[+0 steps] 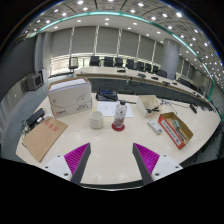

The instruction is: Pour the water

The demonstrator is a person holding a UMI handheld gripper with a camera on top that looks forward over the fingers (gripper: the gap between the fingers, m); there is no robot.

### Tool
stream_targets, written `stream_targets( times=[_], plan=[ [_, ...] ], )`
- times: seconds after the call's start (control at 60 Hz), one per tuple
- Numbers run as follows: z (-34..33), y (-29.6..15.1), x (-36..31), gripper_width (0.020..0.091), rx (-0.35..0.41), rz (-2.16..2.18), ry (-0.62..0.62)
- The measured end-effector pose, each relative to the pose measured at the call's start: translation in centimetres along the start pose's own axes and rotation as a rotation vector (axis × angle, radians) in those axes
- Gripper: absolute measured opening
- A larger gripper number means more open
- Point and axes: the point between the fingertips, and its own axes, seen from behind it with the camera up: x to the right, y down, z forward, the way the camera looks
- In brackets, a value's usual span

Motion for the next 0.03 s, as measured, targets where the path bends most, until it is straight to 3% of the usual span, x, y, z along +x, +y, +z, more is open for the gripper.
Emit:
stream_targets(
  times=[0.033],
  plan=[
    [-0.15,0.06,-0.02,0.0864,0.001,-0.010,0.004]
  ],
)
